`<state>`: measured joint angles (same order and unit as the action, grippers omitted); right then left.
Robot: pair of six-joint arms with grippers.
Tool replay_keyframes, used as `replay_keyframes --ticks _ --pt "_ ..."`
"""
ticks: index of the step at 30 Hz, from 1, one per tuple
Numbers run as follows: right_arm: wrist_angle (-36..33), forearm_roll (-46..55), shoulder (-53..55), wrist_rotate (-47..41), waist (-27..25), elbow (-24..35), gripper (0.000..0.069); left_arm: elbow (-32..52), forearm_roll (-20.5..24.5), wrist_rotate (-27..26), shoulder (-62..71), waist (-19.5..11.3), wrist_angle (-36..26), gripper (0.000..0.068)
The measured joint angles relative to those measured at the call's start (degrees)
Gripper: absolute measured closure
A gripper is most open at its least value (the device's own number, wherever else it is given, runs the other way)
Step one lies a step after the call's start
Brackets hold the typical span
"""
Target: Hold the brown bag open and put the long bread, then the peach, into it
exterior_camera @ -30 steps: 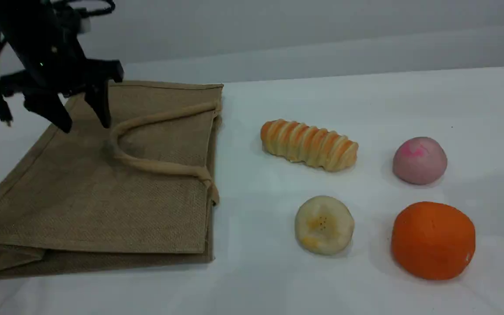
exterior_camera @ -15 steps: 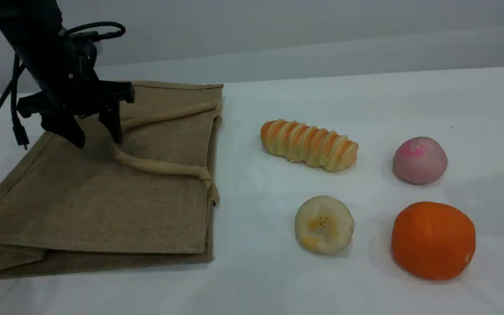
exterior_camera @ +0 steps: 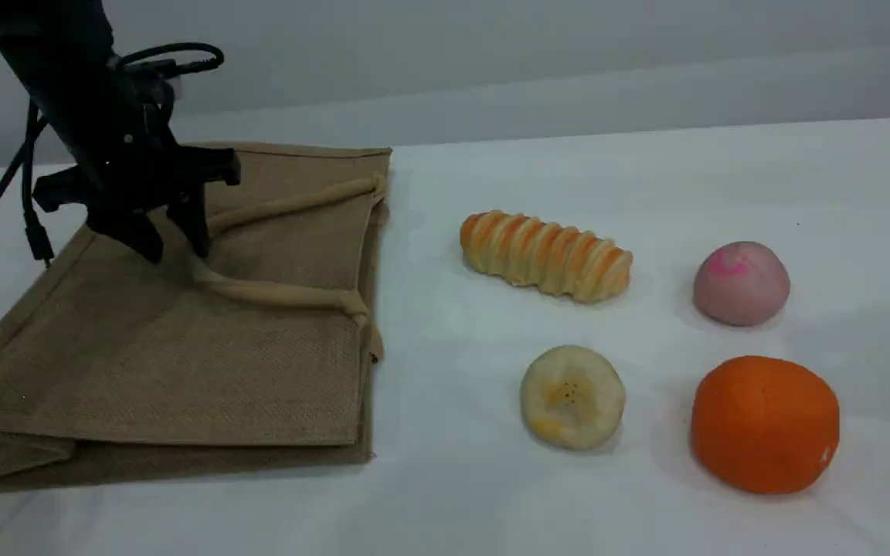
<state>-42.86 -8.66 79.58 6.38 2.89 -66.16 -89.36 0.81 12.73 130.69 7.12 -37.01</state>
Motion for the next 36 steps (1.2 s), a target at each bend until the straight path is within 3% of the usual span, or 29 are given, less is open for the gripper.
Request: replay_keyframes --ticks 5,14,18,20,25,36 --pt "-0.05 0.0 0.0 0.0 0.0 0.0 0.0109 0.0 0.0 0.0 0.0 0.0 0.0 0.0451" --pt "-0.05 0.0 0.0 0.0 0.0 0.0 0.0109 0.0 0.05 0.0 0.0 0.0 0.06 0.047" --pt "-0.05 0.0 0.0 0.0 0.0 0.0 0.0109 0.0 0.05 -1.6 -0.12 0.0 -0.25 0.0551" --pt "-0.1 0.0 0.0 0.0 0.0 0.0 0.0109 0.0 0.05 -3.69 -0.65 0.0 -1.53 0.0601" --pt "-0.1 0.0 0.0 -0.05 0.0 0.0 0.0109 -2.1 0.74 -5.54 -2.93 0.0 -5.56 0.0603" --pt "-0.81 0.32 0.0 0.25 0.0 0.0 0.0109 -11.35 0.68 -15.75 -10.47 0.0 -19.41 0.0603"
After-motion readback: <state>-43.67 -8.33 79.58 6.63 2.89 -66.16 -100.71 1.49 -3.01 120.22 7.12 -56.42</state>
